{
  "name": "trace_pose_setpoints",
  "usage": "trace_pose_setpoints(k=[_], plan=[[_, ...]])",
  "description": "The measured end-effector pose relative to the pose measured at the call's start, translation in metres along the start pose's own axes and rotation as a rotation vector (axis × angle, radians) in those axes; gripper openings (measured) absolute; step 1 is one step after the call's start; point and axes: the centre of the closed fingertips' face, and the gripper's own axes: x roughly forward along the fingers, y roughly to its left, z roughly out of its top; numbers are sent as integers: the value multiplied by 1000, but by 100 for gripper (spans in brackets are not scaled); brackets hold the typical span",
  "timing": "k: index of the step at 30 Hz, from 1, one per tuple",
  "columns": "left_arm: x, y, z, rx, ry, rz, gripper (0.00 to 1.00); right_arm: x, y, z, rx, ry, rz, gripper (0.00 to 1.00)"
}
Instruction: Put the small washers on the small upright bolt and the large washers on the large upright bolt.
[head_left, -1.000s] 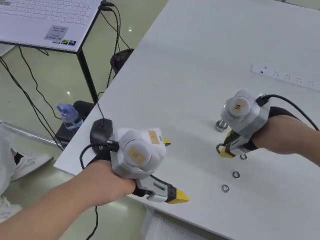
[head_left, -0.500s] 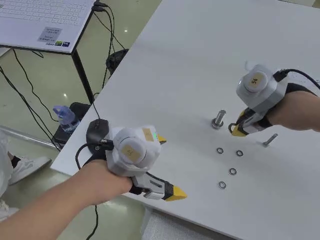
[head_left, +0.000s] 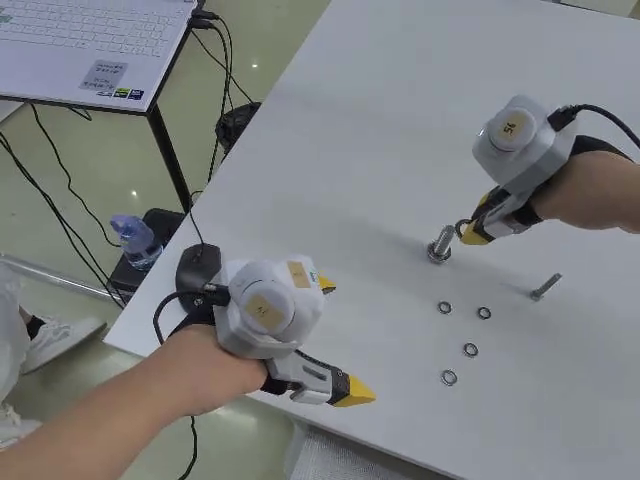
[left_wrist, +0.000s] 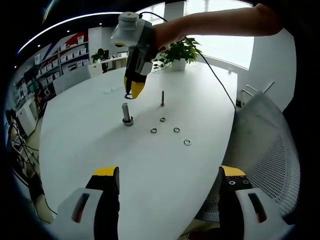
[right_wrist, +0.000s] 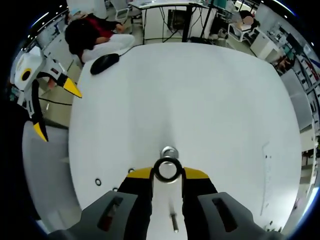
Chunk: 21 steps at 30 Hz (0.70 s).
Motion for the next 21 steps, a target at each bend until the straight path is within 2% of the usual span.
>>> trace_pose_setpoints(k=[21], plan=[[4,4,1,-2,-2,-14,82,27,-7,4,-15,28,12,22]])
